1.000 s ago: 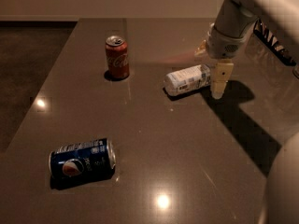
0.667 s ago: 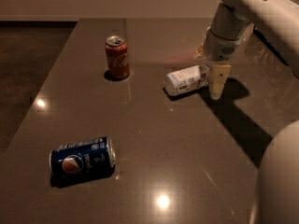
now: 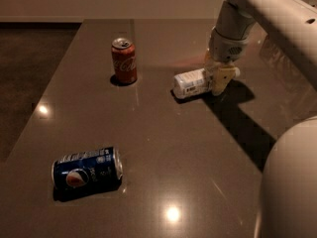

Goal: Place blue plastic bottle upright

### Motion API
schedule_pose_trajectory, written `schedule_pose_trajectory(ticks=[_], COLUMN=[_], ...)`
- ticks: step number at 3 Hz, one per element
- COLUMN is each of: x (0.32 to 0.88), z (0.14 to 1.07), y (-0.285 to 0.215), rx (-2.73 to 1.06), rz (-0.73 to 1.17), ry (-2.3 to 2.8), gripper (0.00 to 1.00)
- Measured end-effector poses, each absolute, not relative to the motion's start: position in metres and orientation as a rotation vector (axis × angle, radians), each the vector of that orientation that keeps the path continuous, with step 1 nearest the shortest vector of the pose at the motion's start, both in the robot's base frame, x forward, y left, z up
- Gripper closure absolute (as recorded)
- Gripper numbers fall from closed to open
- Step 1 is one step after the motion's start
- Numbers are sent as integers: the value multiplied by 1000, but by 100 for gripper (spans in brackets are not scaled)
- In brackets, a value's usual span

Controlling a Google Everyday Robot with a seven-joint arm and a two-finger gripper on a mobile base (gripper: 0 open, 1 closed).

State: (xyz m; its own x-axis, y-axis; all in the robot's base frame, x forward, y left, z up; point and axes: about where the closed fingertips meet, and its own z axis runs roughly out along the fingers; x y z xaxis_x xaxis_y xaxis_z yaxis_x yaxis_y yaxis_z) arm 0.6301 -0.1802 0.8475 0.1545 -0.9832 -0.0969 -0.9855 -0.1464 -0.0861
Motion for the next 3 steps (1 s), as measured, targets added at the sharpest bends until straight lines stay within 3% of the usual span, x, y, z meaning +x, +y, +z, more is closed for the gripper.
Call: schedule_pose_trajectory(ticks=[2, 3], x=[628, 624], z=[880, 904], y=[-169, -168], rx=[-2363, -2435], rz=[-76, -202], ry=[1831, 1696], gripper=[92, 100])
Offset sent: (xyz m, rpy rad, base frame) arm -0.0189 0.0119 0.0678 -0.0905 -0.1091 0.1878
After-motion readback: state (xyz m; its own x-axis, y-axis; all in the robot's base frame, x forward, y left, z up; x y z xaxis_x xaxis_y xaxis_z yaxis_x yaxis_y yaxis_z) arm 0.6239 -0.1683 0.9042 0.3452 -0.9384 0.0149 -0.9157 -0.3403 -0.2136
